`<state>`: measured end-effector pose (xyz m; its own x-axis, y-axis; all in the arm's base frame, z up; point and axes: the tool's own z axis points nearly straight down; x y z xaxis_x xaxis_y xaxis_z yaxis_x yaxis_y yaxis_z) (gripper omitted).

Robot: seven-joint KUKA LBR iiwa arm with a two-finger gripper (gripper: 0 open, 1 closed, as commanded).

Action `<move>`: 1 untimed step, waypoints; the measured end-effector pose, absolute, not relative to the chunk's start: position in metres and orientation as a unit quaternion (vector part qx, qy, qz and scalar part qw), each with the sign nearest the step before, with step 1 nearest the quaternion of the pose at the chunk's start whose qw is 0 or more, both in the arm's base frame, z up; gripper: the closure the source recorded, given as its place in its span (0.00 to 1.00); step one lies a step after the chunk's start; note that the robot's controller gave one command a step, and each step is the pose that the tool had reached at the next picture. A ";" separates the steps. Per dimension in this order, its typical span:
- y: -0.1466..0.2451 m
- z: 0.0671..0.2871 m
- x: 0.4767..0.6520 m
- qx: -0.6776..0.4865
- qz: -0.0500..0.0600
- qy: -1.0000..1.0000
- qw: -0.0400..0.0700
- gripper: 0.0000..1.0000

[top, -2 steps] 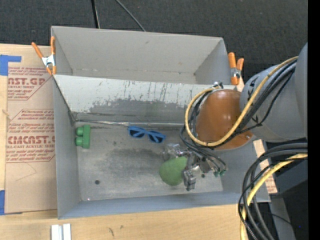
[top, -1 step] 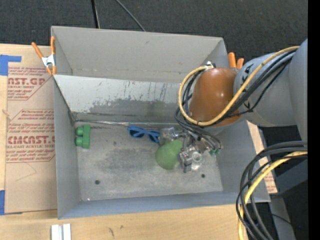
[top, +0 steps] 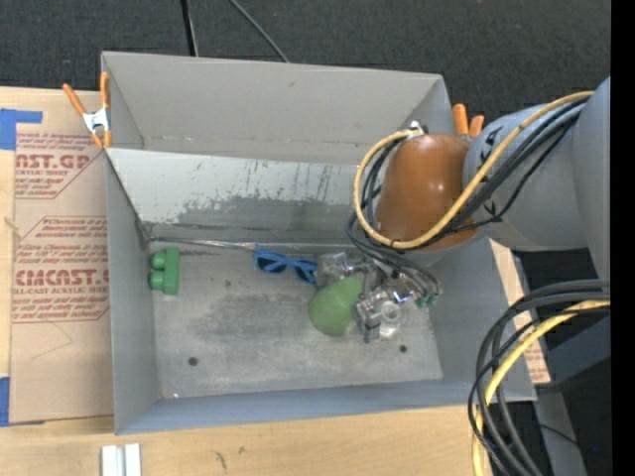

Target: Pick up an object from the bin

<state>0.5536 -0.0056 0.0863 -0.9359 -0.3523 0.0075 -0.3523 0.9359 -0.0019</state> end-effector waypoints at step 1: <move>-0.006 0.086 0.554 0.179 0.002 -0.984 0.003 1.00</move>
Offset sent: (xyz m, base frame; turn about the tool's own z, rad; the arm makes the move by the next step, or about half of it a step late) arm -0.0002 -0.0092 0.1705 -0.3270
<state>0.5537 -0.0056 0.0863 -0.9360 -0.3520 0.0071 -0.3520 0.9360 -0.0018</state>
